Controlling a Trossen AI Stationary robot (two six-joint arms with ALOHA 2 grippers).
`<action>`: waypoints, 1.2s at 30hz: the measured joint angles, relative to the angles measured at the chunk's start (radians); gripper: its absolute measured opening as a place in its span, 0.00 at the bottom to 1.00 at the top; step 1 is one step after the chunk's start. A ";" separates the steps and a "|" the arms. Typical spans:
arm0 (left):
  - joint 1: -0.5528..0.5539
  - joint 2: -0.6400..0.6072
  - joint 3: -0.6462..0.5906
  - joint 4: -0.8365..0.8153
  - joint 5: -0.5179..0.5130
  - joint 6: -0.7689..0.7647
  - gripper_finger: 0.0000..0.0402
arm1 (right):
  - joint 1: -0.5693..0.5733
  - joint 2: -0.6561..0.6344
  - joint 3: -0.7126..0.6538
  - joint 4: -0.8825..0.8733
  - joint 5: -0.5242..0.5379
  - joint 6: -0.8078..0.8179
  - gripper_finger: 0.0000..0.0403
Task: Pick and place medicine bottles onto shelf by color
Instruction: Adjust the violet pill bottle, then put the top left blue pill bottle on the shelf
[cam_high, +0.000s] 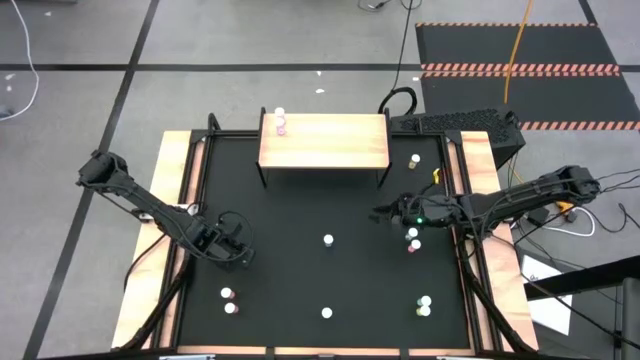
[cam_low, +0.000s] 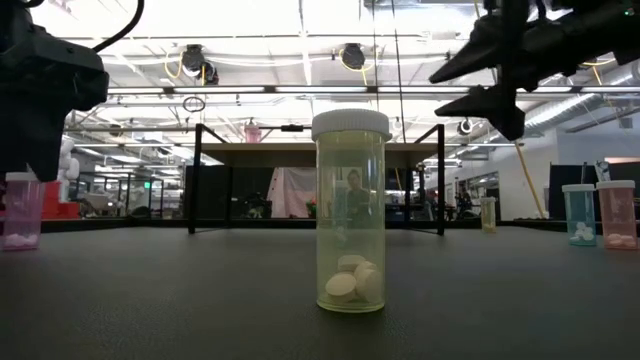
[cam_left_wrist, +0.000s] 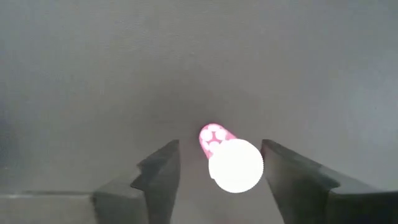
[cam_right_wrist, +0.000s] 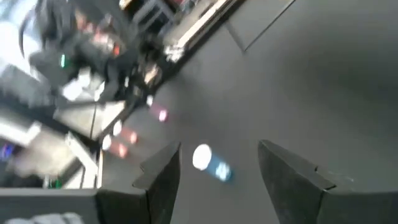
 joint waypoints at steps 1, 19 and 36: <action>0.000 -0.002 0.004 0.000 0.000 0.011 0.60 | 0.009 0.010 0.000 -0.004 -0.018 -0.021 0.52; 0.000 -0.005 0.106 -0.006 -0.031 0.062 0.68 | 0.038 0.354 0.228 -0.019 -0.071 -0.329 0.52; 0.450 0.164 0.255 0.653 0.040 0.905 0.68 | -0.025 0.155 0.227 -0.269 0.038 -0.301 0.52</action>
